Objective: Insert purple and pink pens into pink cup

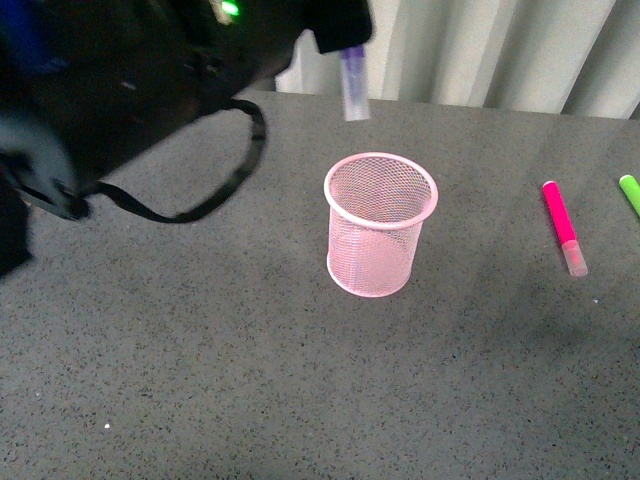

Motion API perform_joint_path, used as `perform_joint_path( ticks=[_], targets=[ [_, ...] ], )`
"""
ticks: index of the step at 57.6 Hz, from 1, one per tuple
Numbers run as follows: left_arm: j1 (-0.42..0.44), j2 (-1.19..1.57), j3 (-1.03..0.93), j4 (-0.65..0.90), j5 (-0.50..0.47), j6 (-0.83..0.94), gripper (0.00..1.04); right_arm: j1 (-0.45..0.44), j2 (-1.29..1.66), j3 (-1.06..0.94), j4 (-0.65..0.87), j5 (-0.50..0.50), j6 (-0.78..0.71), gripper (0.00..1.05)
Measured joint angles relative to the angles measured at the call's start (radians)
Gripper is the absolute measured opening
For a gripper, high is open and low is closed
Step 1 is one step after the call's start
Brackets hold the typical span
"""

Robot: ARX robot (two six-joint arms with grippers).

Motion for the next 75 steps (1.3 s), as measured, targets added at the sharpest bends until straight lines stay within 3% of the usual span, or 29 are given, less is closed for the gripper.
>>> perform_joint_path(
  ticks=[5, 17, 62, 75],
  targets=[
    [-0.064, 0.09, 0.048, 0.034, -0.079, 0.009, 0.12, 0.0, 0.0, 0.0, 0.0, 0.0, 0.0, 0.98],
    [-0.077, 0.213, 0.11, 0.08, -0.151, 0.062, 0.12, 0.0, 0.0, 0.0, 0.0, 0.0, 0.0, 0.98],
    [-0.051, 0.283, 0.103, -0.026, -0.116, -0.035, 0.12, 0.0, 0.0, 0.0, 0.0, 0.0, 0.0, 0.98],
    [-0.056, 0.253, 0.087, -0.094, -0.067, -0.079, 0.49, 0.0, 0.0, 0.0, 0.0, 0.0, 0.0, 0.98]
  ],
)
